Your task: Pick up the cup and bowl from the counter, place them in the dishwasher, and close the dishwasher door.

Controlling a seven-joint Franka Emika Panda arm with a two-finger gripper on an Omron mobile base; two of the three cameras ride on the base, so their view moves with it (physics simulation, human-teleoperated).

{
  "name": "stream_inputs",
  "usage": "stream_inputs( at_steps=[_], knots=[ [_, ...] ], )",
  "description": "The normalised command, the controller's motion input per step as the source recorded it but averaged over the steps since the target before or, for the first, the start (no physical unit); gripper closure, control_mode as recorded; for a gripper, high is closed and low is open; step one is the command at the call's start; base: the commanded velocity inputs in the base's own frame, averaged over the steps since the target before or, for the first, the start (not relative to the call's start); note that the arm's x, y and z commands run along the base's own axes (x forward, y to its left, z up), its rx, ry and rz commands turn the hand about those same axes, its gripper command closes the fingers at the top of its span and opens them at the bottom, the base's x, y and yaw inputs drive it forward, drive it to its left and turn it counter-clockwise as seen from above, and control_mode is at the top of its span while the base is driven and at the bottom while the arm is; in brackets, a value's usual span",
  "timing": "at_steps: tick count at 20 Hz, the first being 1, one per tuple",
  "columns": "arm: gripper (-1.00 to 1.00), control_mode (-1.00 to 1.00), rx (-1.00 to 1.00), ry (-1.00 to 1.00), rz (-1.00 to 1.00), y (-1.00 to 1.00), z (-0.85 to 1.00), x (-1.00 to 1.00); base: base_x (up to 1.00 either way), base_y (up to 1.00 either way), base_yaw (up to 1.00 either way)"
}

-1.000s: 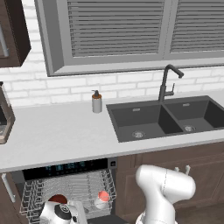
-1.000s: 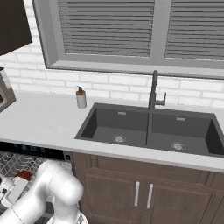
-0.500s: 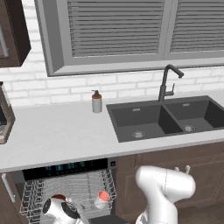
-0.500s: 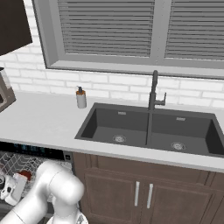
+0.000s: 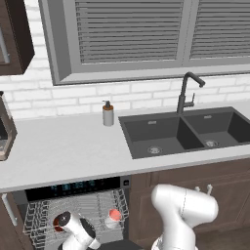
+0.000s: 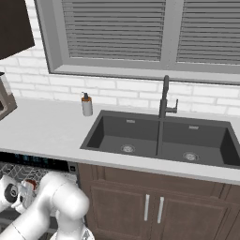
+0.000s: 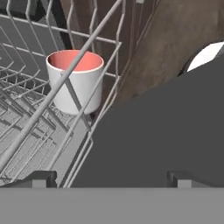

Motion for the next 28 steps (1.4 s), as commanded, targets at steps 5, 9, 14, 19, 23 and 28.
stream_inputs(
  at_steps=[5,9,14,19,23,28],
  knots=[
    [-1.00,-1.00,0.14,0.08,0.05,0.17,-0.67,0.46,0.00,0.00,0.00],
    [-1.00,-1.00,0.06,0.01,0.05,0.19,-0.56,0.64,0.00,0.00,0.00],
    [-1.00,-1.00,0.02,-0.09,0.07,0.48,0.31,-0.72,0.00,0.00,0.00],
    [-1.00,-1.00,0.00,-0.08,0.00,0.25,0.78,-1.00,0.00,0.00,0.00],
    [-1.00,-1.00,0.00,0.02,0.03,0.18,0.98,-1.00,0.00,0.00,0.00],
    [-1.00,-1.00,0.00,0.15,0.16,0.26,1.00,-0.82,0.00,0.00,0.00]
  ],
)
